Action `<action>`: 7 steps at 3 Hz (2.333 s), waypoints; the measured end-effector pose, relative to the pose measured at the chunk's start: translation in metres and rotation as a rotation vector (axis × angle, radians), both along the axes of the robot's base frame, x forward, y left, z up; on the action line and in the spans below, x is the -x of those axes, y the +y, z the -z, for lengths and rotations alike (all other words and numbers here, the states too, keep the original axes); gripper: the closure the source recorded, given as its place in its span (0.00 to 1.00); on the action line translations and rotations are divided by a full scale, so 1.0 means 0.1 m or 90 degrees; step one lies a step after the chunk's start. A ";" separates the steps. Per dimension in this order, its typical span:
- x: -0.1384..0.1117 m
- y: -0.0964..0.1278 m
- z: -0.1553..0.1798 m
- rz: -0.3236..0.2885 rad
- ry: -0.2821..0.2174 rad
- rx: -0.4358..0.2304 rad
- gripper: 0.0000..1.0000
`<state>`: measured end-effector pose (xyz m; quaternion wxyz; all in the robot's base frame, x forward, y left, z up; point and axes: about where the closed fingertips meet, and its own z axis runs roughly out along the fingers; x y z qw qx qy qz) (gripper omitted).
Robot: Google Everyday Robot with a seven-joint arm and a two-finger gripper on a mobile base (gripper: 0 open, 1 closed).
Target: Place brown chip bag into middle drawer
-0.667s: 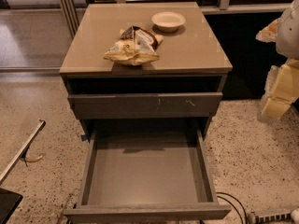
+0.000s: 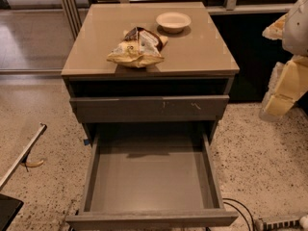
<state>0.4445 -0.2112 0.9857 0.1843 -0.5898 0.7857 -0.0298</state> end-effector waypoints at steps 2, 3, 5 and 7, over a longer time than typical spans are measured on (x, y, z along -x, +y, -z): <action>-0.74 0.70 0.00 0.062 -0.047 -0.145 0.00; -1.18 1.16 0.08 0.104 -0.078 -0.211 0.00; -1.23 1.18 -0.01 0.117 -0.098 -0.228 0.00; -1.80 1.62 0.47 0.141 -0.113 -0.225 0.00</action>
Offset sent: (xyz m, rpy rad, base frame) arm 0.1342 0.1237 0.0000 0.3987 -0.1400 -0.1738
